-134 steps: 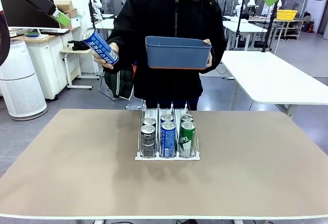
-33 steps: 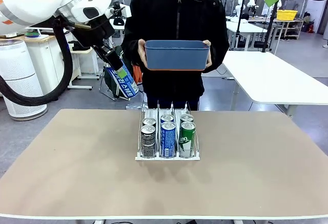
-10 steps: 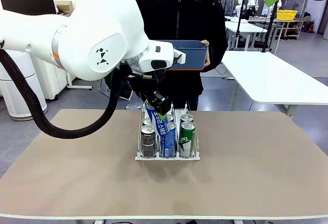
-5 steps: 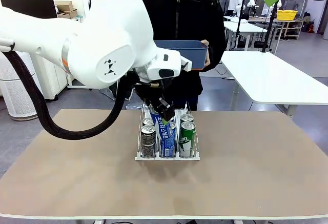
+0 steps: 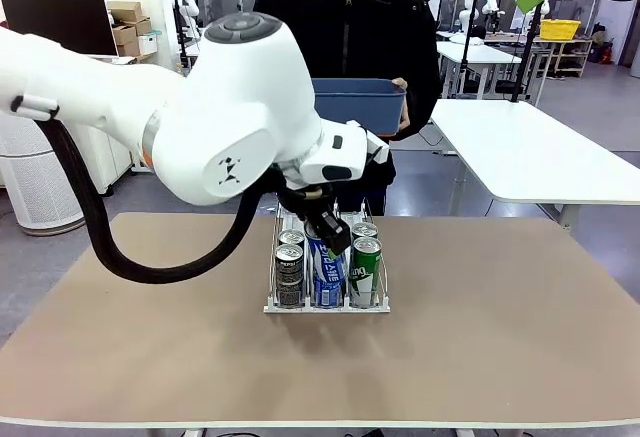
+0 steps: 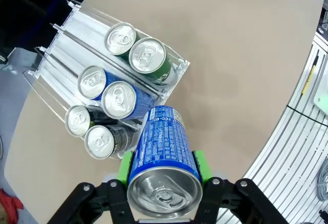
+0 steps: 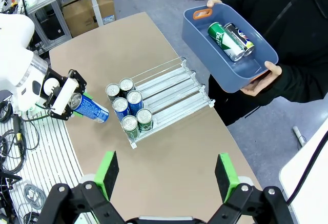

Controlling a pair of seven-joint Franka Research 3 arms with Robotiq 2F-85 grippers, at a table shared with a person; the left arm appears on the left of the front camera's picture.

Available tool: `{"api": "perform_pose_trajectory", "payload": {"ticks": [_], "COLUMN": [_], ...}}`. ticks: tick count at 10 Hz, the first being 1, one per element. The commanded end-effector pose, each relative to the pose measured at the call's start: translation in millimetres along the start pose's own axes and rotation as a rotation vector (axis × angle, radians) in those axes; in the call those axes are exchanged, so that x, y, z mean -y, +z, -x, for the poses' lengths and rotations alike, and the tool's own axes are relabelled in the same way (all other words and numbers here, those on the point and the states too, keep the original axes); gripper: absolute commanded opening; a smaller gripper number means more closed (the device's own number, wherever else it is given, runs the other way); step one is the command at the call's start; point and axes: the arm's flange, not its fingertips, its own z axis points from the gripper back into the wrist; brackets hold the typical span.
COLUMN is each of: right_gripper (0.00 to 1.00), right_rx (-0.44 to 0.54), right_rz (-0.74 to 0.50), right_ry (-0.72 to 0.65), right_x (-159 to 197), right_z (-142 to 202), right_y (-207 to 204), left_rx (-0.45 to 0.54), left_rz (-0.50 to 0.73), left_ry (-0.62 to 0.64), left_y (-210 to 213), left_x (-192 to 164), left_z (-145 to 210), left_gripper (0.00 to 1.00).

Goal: Fill the beverage cans into the dispenser.
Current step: Place the picked Ionic drink in the line of the Automatic Can Dispenser with the same cans.

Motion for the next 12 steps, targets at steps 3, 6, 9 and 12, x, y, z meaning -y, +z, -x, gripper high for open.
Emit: {"api": "perform_pose_trajectory", "payload": {"ticks": [3, 6, 9, 12], "right_gripper": [1.0, 1.0, 1.0, 1.0], "right_rx": [0.006, 0.006, 0.006, 0.006], "right_rz": [-0.008, -0.008, -0.008, -0.008], "right_ry": [-0.001, -0.001, -0.001, -0.001], "right_x": [0.0, 0.0, 0.0, 0.0], "right_z": [-0.3, -0.3, -0.3, -0.3], "right_y": [-0.7, -0.7, -0.7, -0.7], "left_rx": [0.024, 0.006, -0.014, -0.039], "left_rz": [-0.042, -0.038, -0.004, -0.022], "left_ry": [-0.036, -0.021, -0.05, 0.01], "left_y": [-30.5, -40.7, -39.4, -48.2], "left_x": [9.7, 4.6, 5.5, -0.8], "left_z": [5.3, 5.1, 10.1, 9.8], "left_gripper": [0.57, 0.57, 0.57, 0.57]}}
